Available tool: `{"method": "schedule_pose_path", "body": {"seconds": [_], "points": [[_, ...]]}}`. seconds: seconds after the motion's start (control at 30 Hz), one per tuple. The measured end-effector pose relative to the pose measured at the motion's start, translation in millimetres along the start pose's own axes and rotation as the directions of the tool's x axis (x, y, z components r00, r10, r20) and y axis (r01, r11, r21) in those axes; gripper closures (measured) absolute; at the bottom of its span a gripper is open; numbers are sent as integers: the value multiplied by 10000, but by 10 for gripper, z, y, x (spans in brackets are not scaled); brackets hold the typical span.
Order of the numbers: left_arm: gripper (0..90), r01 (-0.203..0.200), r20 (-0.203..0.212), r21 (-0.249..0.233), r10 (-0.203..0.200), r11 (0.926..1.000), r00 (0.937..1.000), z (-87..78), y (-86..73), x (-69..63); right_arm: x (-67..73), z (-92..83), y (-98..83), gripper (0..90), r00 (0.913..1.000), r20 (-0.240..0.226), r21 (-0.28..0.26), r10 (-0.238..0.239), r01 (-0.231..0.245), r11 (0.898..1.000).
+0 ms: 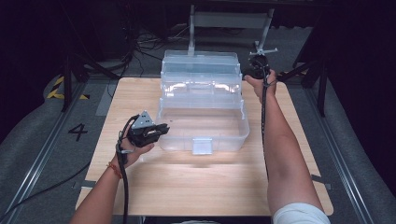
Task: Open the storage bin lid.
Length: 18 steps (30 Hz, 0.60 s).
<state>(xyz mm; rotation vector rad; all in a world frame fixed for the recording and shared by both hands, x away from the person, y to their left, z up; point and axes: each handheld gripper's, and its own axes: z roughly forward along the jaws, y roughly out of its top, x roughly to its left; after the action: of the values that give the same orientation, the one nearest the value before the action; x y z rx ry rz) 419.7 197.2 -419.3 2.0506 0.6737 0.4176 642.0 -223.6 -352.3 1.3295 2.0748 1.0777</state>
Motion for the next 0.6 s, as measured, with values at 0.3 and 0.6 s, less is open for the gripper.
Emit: {"method": "schedule_pose_path", "body": {"seconds": [0.3, 0.6], "points": [[793, 18, -67, 21, -17, 10000, 10000, 1, 4, -13, 22, -91, 20, 672, 9994, 212, -99, -286, 288, 9995], [783, -101, -361, 183, 108, 9998, 9993, -1, 25, -46, 88, -307, -5, 644, 9971, 235, -430, -729, 738, 9963]]}}
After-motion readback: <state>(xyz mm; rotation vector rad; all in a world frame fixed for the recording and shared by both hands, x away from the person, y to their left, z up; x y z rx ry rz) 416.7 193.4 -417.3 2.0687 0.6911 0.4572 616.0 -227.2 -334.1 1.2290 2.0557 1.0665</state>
